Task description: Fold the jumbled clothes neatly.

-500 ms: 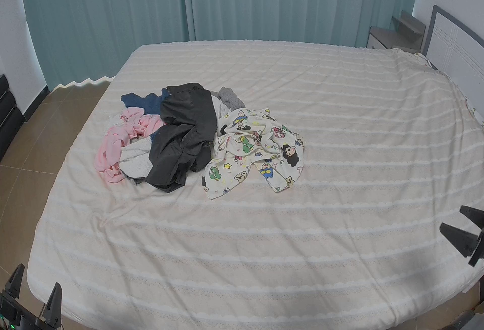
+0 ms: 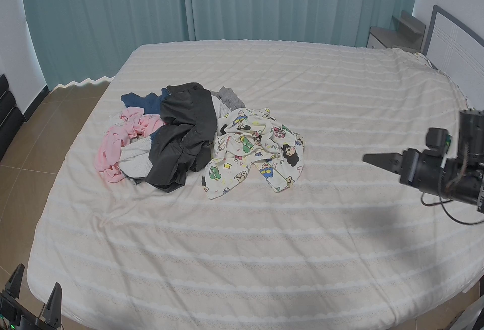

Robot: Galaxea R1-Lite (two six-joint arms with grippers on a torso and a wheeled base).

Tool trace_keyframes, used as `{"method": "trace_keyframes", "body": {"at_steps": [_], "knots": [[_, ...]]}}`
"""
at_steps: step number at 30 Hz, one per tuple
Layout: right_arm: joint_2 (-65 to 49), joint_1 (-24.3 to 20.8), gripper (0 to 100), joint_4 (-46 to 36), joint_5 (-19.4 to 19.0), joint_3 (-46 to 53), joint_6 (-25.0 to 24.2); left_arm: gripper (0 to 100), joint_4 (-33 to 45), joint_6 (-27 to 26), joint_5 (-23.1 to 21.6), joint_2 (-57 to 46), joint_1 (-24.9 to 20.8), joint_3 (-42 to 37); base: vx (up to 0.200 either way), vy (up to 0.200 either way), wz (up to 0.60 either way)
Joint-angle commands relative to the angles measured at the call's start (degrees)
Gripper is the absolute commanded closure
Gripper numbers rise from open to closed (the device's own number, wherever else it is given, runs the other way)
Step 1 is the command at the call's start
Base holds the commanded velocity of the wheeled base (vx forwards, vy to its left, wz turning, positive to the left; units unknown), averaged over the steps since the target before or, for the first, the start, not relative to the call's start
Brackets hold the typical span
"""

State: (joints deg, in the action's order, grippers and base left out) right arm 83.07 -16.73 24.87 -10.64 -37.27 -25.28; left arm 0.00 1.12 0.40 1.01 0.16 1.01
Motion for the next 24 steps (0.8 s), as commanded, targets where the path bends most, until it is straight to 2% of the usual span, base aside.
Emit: {"method": "trace_keyframes", "body": {"at_steps": [1,9,13,24], "knots": [[42.3,-11.5,0,11.4,8.5,-30.2,-14.4,0,0.0,0.3,0.0,-1.0,0.0,-1.0,0.000,0.000,0.00],[54.1,-12.1,0,11.5,9.4,-43.5,-15.5,0,0.0,0.3,0.0,-1.0,0.0,-1.0,0.000,0.000,0.00],[58.2,-12.0,0,11.4,12.3,-47.4,-15.2,0,0.0,0.3,0.0,-1.0,0.0,-1.0,0.000,0.000,0.00],[60.3,-9.9,0,11.2,13.5,-49.2,-15.2,0,0.0,0.3,0.0,-1.0,0.0,-1.0,0.000,0.000,0.00]]}}
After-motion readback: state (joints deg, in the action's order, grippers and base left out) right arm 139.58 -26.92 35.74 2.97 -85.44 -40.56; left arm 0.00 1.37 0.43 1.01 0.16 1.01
